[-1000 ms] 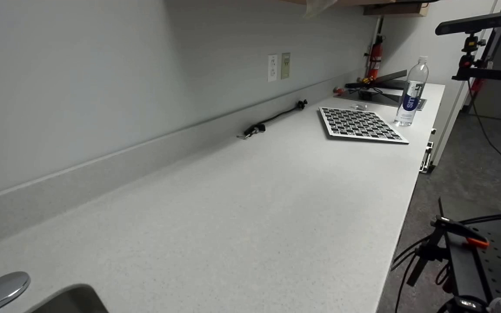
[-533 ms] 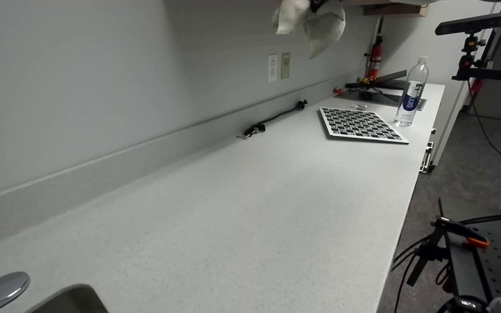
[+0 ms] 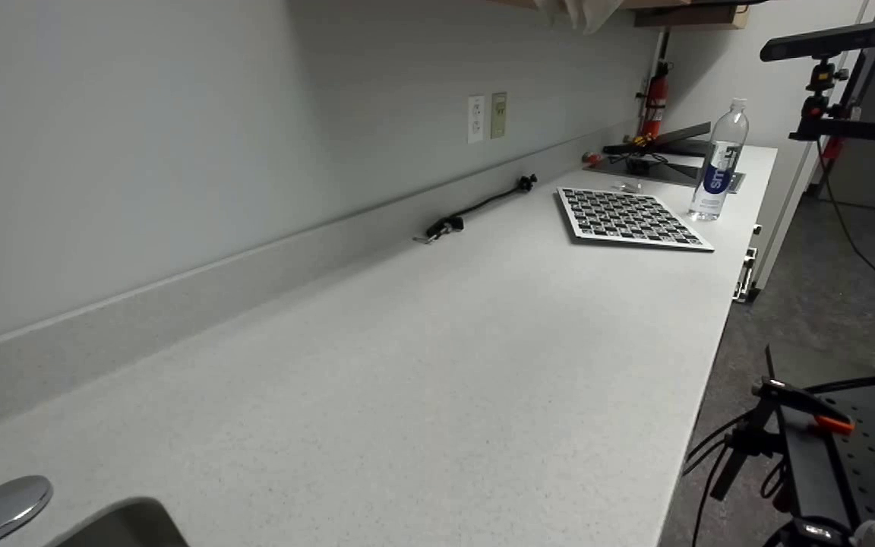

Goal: Get the white cloth from the countertop, use it to wipe the cabinet on top, then put it back on the table

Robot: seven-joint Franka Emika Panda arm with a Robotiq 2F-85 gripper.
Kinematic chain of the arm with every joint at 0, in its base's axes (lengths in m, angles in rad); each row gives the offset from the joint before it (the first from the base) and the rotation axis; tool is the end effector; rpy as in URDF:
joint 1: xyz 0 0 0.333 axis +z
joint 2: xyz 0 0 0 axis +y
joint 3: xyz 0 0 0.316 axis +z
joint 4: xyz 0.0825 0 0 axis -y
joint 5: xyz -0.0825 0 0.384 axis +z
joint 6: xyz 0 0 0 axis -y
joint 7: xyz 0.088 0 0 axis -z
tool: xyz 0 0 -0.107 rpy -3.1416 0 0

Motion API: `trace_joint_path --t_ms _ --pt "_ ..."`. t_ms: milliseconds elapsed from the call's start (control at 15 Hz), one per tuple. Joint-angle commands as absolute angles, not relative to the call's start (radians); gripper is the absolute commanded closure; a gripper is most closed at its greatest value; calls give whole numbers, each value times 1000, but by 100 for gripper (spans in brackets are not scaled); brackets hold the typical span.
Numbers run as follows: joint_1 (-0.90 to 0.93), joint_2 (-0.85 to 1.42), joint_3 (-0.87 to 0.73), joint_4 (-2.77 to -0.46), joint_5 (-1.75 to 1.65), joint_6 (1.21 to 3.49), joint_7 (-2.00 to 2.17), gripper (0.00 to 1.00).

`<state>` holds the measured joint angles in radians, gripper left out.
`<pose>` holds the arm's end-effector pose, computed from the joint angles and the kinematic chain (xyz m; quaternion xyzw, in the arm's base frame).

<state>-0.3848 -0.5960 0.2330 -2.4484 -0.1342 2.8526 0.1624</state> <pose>0.4247 -0.0364 0.6204 0.8738 -0.0766 0.4673 0.1109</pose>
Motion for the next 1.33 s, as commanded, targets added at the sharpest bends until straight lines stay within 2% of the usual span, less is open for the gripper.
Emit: trace_joint_path --t_ms 0,533,933,1267 --pt "-359 -642 173 -2387 -197 2894 144 97" --pt "-555 -600 289 -2228 -181 3217 287 97" --pt "-880 -551 545 -2151 -62 3514 440 97" --pt "-1026 -530 722 -2179 50 3561 446 97"
